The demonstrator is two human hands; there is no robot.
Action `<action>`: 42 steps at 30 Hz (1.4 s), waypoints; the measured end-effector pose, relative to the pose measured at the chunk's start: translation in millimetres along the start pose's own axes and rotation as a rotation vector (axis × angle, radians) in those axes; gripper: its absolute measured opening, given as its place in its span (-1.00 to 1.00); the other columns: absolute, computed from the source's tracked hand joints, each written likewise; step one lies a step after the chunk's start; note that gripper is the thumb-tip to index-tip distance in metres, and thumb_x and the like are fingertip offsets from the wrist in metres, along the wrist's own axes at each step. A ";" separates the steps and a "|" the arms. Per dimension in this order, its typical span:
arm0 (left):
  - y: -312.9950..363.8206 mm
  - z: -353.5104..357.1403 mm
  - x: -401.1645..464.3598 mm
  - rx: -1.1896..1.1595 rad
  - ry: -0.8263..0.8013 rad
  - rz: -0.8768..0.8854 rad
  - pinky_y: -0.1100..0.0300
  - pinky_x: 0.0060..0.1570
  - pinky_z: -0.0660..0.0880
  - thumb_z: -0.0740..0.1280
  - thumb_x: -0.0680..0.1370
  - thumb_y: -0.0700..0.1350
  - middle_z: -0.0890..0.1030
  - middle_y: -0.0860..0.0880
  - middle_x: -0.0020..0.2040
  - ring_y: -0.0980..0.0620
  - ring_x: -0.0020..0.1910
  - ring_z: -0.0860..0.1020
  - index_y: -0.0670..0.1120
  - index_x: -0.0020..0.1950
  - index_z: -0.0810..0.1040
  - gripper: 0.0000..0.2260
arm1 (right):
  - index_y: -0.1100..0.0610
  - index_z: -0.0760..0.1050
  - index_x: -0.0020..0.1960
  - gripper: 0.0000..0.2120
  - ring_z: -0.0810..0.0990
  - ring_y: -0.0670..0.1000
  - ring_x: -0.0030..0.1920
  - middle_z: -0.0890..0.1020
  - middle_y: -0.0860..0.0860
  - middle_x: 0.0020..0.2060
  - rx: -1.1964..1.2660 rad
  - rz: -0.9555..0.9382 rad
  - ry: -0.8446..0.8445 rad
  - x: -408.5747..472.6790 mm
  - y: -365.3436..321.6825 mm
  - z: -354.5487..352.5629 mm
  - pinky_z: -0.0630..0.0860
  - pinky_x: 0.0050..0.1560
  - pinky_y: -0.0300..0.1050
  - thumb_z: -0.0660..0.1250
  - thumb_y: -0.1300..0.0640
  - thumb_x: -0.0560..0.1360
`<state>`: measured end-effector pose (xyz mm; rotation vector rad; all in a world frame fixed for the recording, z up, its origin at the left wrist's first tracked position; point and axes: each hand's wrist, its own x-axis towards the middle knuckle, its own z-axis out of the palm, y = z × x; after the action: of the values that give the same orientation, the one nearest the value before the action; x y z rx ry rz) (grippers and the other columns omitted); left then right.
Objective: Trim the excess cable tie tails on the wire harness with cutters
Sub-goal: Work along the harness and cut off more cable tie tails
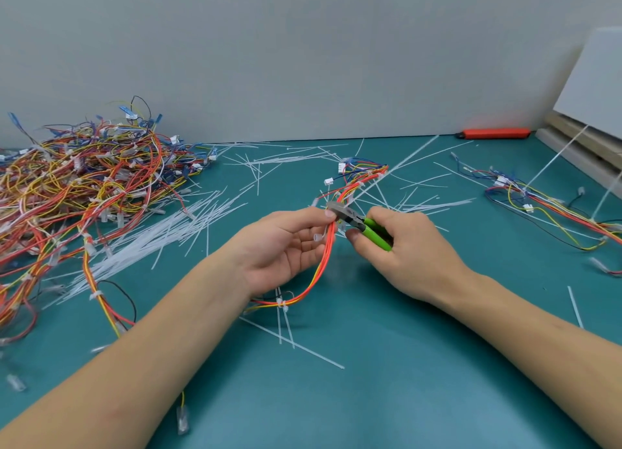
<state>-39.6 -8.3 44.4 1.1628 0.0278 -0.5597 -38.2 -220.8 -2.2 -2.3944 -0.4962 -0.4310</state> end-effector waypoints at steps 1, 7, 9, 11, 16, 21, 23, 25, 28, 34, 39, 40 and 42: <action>0.4 1.1 -0.4 0.000 -0.006 0.006 0.33 -0.40 0.55 0.49 0.34 -0.16 0.61 -0.03 -0.30 0.12 -0.37 0.57 -0.10 -0.23 0.74 -0.94 | -0.07 0.38 -0.20 -0.67 0.46 -0.07 -0.31 0.48 -0.10 -0.37 0.007 -0.018 -0.002 0.8 -0.8 0.0 0.36 -0.32 -0.12 0.23 -0.30 0.52; 0.8 1.2 -0.5 0.012 0.010 0.025 0.33 -0.39 0.55 0.49 0.34 -0.15 0.62 -0.03 -0.30 0.12 -0.37 0.57 -0.10 -0.24 0.74 -0.95 | -0.11 0.50 0.01 -0.76 0.49 -0.16 -0.10 0.54 -0.20 -0.24 0.022 -0.048 -0.025 2.4 -3.0 -0.6 0.35 -0.15 -0.26 0.22 -0.25 0.53; 0.5 0.4 0.2 0.007 0.004 0.025 0.33 -0.39 0.55 0.49 0.35 -0.15 0.62 -0.03 -0.30 0.12 -0.37 0.57 -0.10 -0.23 0.74 -0.95 | -0.10 0.44 -0.12 -0.76 0.48 -0.13 -0.21 0.50 -0.15 -0.34 0.013 -0.044 -0.011 1.9 -2.2 -1.0 0.32 -0.24 -0.19 0.23 -0.25 0.54; 0.1 -0.4 0.9 0.006 0.000 0.025 0.33 -0.39 0.55 0.49 0.36 -0.16 0.62 -0.03 -0.30 0.13 -0.38 0.57 -0.10 -0.21 0.74 -0.94 | -0.06 0.35 -0.23 -0.66 0.43 -0.06 -0.34 0.47 -0.11 -0.42 0.032 -0.006 -0.007 1.9 -1.3 -1.0 0.30 -0.33 -0.11 0.23 -0.29 0.52; -1.6 -0.5 1.4 0.026 0.000 0.016 0.33 -0.39 0.55 0.49 0.35 -0.15 0.62 -0.02 -0.29 0.13 -0.38 0.57 -0.10 -0.21 0.75 -0.93 | -0.03 0.32 -0.25 -0.60 0.36 -0.03 -0.42 0.45 -0.10 -0.45 0.040 0.043 -0.029 0.4 0.5 0.9 0.33 -0.38 -0.05 0.22 -0.34 0.50; -1.6 0.3 1.5 0.023 0.005 0.030 0.32 -0.39 0.56 0.49 0.35 -0.15 0.62 -0.03 -0.31 0.14 -0.40 0.57 -0.11 -0.25 0.74 -0.95 | -0.07 0.47 -0.12 -0.81 0.46 -0.09 -0.30 0.52 -0.17 -0.31 0.087 -0.024 -0.023 3.1 -2.8 0.5 0.33 -0.30 -0.28 0.31 -0.18 0.53; -1.6 -0.6 2.2 0.026 0.013 0.032 0.32 -0.39 0.56 0.49 0.35 -0.15 0.62 -0.03 -0.31 0.14 -0.40 0.57 -0.11 -0.24 0.74 -0.95 | -0.07 0.50 -0.07 -0.81 0.48 -0.10 -0.26 0.53 -0.19 -0.27 0.092 -0.018 -0.026 2.9 -3.5 1.1 0.33 -0.28 -0.31 0.31 -0.18 0.52; -1.8 -1.3 2.7 0.030 0.010 0.033 0.33 -0.39 0.55 0.50 0.35 -0.15 0.62 -0.03 -0.30 0.13 -0.39 0.57 -0.10 -0.24 0.75 -0.94 | -0.08 0.50 -0.08 -0.80 0.48 -0.10 -0.27 0.53 -0.18 -0.28 0.092 -0.012 -0.031 2.0 -2.7 1.2 0.31 -0.29 -0.29 0.30 -0.20 0.52; -2.0 -1.6 3.2 0.030 -0.001 0.032 0.33 -0.39 0.55 0.49 0.36 -0.15 0.62 -0.02 -0.31 0.14 -0.40 0.55 -0.10 -0.23 0.75 -0.95 | -0.02 0.41 -0.22 -0.71 0.41 -0.04 -0.38 0.49 -0.09 -0.40 0.080 0.023 -0.014 1.7 0.6 0.4 0.35 -0.35 -0.11 0.30 -0.20 0.53; -4.2 -0.1 3.2 0.036 0.007 0.016 0.33 -0.39 0.55 0.48 0.36 -0.16 0.61 -0.02 -0.29 0.13 -0.39 0.55 -0.10 -0.23 0.75 -0.95 | -0.01 0.35 -0.26 -0.67 0.37 -0.02 -0.40 0.45 -0.10 -0.43 0.040 0.047 -0.030 0.6 3.1 -0.2 0.38 -0.34 -0.02 0.35 -0.13 0.57; -2.5 -0.4 2.2 0.029 0.016 0.021 0.32 -0.39 0.56 0.48 0.39 -0.17 0.62 -0.03 -0.30 0.13 -0.40 0.57 -0.11 -0.24 0.74 -0.95 | -0.05 0.51 -0.06 -0.83 0.48 -0.10 -0.27 0.51 -0.23 -0.28 0.060 -0.031 -0.026 2.8 -3.1 -0.9 0.33 -0.28 -0.31 0.35 -0.13 0.51; -2.3 -0.5 2.2 0.029 0.016 0.021 0.32 -0.39 0.56 0.48 0.41 -0.18 0.62 -0.03 -0.30 0.13 -0.40 0.57 -0.11 -0.24 0.74 -0.94 | -0.05 0.52 -0.04 -0.82 0.49 -0.10 -0.26 0.52 -0.23 -0.26 0.066 -0.033 -0.023 2.9 -3.6 -1.0 0.34 -0.27 -0.33 0.33 -0.15 0.51; -1.8 -0.4 2.2 0.031 0.011 0.022 0.32 -0.39 0.56 0.48 0.40 -0.17 0.62 -0.03 -0.31 0.14 -0.41 0.57 -0.11 -0.25 0.74 -0.94 | -0.06 0.52 -0.05 -0.80 0.49 -0.09 -0.26 0.53 -0.21 -0.26 0.069 -0.030 -0.022 2.4 -3.5 -1.1 0.34 -0.27 -0.31 0.31 -0.19 0.51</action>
<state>-38.4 -9.3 41.9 1.1954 0.0161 -0.5363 -37.9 -218.4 1.5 -2.3300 -0.5490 -0.3941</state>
